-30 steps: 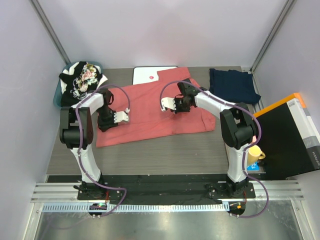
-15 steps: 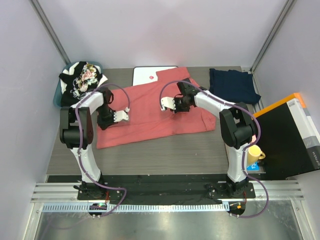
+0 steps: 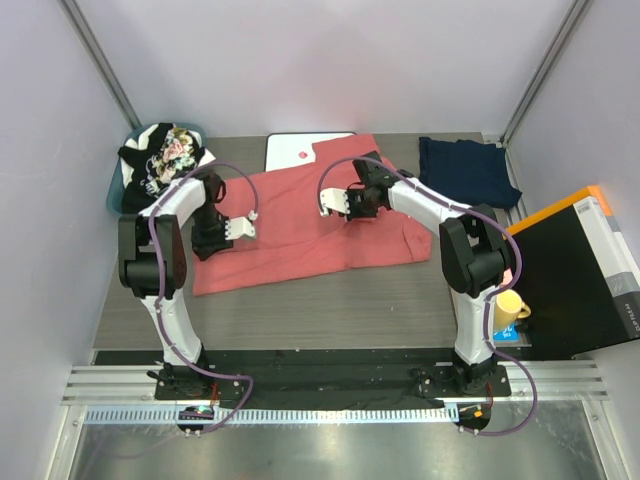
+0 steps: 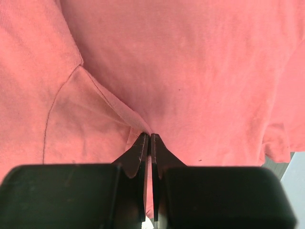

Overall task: Fold and stack the t-shirts
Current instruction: Fold the flattened tshirt in 1/3 of the way

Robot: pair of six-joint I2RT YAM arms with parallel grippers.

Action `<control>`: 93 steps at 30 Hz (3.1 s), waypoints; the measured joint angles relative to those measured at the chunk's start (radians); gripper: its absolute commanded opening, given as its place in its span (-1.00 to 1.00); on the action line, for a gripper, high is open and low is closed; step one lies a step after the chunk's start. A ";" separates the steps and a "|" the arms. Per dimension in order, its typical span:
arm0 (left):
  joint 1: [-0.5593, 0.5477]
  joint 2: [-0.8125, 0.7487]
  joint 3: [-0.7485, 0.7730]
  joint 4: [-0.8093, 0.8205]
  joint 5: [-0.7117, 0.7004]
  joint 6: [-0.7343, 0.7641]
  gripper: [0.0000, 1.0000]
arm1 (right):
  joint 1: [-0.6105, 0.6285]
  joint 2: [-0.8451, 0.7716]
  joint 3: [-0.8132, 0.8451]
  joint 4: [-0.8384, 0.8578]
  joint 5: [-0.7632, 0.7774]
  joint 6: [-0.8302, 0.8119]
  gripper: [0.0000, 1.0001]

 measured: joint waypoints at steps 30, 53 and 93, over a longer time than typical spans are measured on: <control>0.000 0.000 -0.045 0.051 -0.029 -0.002 -0.48 | 0.000 0.002 0.009 0.008 0.006 0.000 -0.85; -0.008 0.018 -0.053 0.052 -0.028 -0.026 -1.00 | -0.002 0.003 0.021 0.008 0.007 0.000 -0.85; -0.026 -0.005 -0.064 0.152 -0.165 -0.081 -1.00 | -0.007 0.025 0.082 0.050 0.008 0.000 -0.85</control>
